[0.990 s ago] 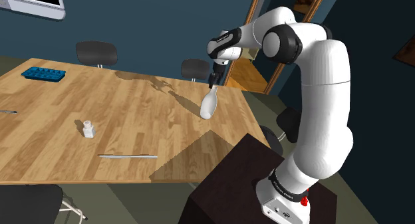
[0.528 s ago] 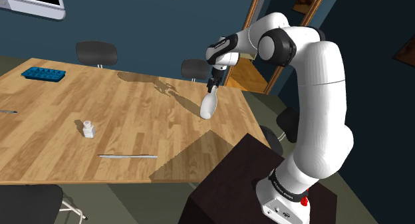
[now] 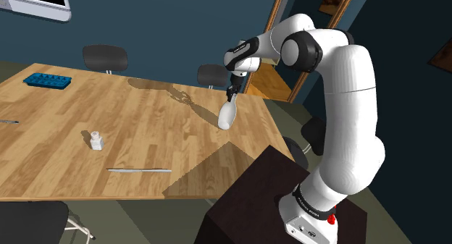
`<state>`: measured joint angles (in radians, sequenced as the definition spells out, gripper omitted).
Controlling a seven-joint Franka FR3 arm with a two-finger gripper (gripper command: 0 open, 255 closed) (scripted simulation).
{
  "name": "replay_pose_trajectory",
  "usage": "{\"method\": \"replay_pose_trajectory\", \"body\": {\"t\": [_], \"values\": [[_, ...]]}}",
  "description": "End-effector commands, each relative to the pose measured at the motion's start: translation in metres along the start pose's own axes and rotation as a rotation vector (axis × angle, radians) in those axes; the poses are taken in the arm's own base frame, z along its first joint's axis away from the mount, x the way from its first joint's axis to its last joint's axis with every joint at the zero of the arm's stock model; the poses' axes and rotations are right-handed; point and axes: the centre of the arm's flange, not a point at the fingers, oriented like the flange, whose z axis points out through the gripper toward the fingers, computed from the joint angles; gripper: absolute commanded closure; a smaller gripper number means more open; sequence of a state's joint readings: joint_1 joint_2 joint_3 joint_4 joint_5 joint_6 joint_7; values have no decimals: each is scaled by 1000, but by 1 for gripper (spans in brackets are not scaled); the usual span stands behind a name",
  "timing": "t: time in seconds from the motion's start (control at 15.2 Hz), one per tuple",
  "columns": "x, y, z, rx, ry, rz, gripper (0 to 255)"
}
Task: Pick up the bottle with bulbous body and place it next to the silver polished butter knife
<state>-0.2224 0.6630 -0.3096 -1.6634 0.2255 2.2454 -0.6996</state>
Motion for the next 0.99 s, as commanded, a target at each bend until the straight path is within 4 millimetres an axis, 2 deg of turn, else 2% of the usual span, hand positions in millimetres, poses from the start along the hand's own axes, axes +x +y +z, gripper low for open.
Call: {"method": "replay_pose_trajectory", "body": {"t": [0.0,0.46,0.92], "values": [[0,0,0,0,0,0,255],[0,0,0,0,0,0,255],[-2,-1,-37,0,0,0,255]]}}
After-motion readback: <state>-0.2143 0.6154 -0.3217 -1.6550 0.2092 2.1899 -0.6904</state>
